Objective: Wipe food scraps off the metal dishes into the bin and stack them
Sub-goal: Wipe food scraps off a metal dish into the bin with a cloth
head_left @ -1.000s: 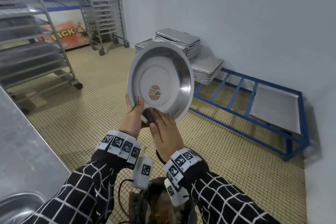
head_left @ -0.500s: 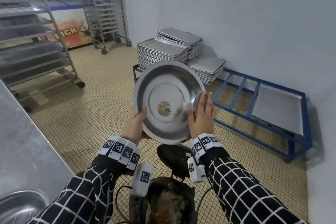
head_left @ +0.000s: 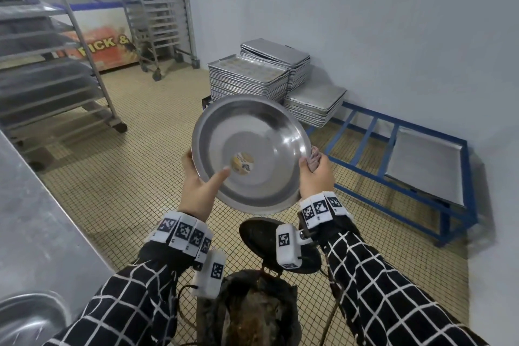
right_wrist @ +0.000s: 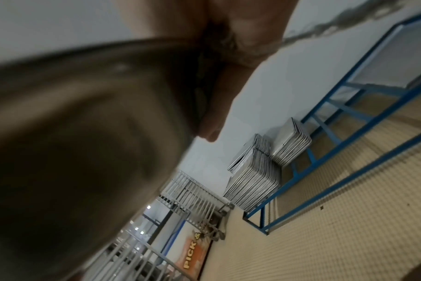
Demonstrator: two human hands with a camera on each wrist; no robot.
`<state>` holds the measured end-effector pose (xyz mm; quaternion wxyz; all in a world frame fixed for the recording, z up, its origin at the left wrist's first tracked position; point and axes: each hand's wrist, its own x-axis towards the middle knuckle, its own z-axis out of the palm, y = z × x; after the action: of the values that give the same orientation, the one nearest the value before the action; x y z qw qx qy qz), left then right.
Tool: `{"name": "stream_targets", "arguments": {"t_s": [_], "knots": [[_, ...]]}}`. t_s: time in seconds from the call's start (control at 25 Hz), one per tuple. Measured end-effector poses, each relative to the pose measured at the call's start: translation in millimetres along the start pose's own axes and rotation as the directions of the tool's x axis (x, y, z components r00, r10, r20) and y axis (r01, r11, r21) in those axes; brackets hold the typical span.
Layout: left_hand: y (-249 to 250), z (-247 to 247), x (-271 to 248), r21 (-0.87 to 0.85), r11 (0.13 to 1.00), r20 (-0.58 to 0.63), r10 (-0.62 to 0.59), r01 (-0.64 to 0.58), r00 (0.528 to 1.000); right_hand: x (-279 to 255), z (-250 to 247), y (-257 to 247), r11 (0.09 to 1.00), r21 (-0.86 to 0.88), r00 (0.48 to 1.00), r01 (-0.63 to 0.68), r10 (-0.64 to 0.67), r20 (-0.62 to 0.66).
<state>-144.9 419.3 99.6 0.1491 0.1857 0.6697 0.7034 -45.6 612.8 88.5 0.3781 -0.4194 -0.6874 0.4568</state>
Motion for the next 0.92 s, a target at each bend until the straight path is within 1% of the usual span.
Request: {"name": "stream_targets", "arguments": {"t_s": [0.08,0.12,0.24,0.32,0.4,0.48,0.52,0.6,0.68,0.72,0.76,0.8,0.84,0.88,0.92], "knots": [[0.2,8.5,-6.0,0.053,0.993,0.015,0.102,-0.102,0.995,-8.1,6.4,-4.7,0.996,0.073,0.997,-0.048,0.052,-0.052],[0.4,11.9,-8.0,0.061,0.990,0.029,0.127,-0.129,0.991,-13.2,8.8,-7.7,0.990,0.126,0.995,-0.067,0.075,-0.063],[1.8,16.3,-14.7,0.092,0.986,0.048,0.134,-0.137,0.990,-25.9,14.1,-14.9,0.966,0.243,0.994,-0.087,0.101,-0.047],[5.5,16.0,-16.0,0.058,0.991,0.006,0.119,-0.119,0.993,-32.5,16.1,-17.7,0.962,0.267,0.997,-0.066,0.071,-0.010],[11.8,10.7,-15.5,-0.006,0.999,-0.051,0.038,-0.038,0.998,-36.7,17.5,-15.7,0.968,0.242,0.996,-0.069,0.055,0.065],[12.7,1.2,-9.0,-0.106,0.993,-0.114,-0.060,0.048,0.992,-39.9,15.0,-11.8,0.986,0.156,0.989,-0.057,0.034,0.146],[12.1,-4.4,-6.2,-0.119,0.991,-0.150,-0.084,0.067,0.985,-42.3,12.3,-10.4,0.995,0.095,0.985,-0.028,0.011,0.170],[9.8,-13.6,-2.3,-0.084,0.994,-0.203,-0.085,0.070,0.975,-47.5,8.1,-7.3,0.998,-0.016,0.985,0.055,-0.051,0.162],[8.8,-18.7,-2.4,-0.028,0.998,-0.200,-0.067,0.063,0.978,-55.4,7.7,-11.7,0.990,-0.034,0.982,0.140,-0.134,0.133],[7.5,-19.6,-2.3,-0.009,0.998,-0.198,-0.061,0.060,0.978,-60.7,11.1,-13.9,0.981,-0.021,0.968,0.193,-0.187,0.167],[9.8,-18.7,-3.9,0.013,0.998,-0.198,-0.054,0.058,0.979,-68.5,16.7,-17.0,0.968,-0.008,0.939,0.251,-0.241,0.244],[10.8,-17.1,-4.5,0.027,0.998,-0.196,-0.048,0.054,0.979,-77.7,23.6,-17.5,0.944,-0.011,0.887,0.329,-0.305,0.348],[13.8,-14.7,-5.7,0.018,0.999,-0.184,-0.037,0.041,0.982,-88.1,29.8,-17.3,0.898,-0.038,0.807,0.439,-0.375,0.457],[15.0,-13.6,-4.2,-0.004,1.000,-0.175,-0.025,0.024,0.984,-97.4,35.2,-14.8,0.814,-0.075,0.707,0.577,-0.451,0.545],[18.2,-13.4,-3.2,-0.010,1.000,-0.173,-0.006,0.005,0.985,-105.5,38.6,-11.3,0.702,-0.097,0.601,0.706,-0.520,0.606]]}}
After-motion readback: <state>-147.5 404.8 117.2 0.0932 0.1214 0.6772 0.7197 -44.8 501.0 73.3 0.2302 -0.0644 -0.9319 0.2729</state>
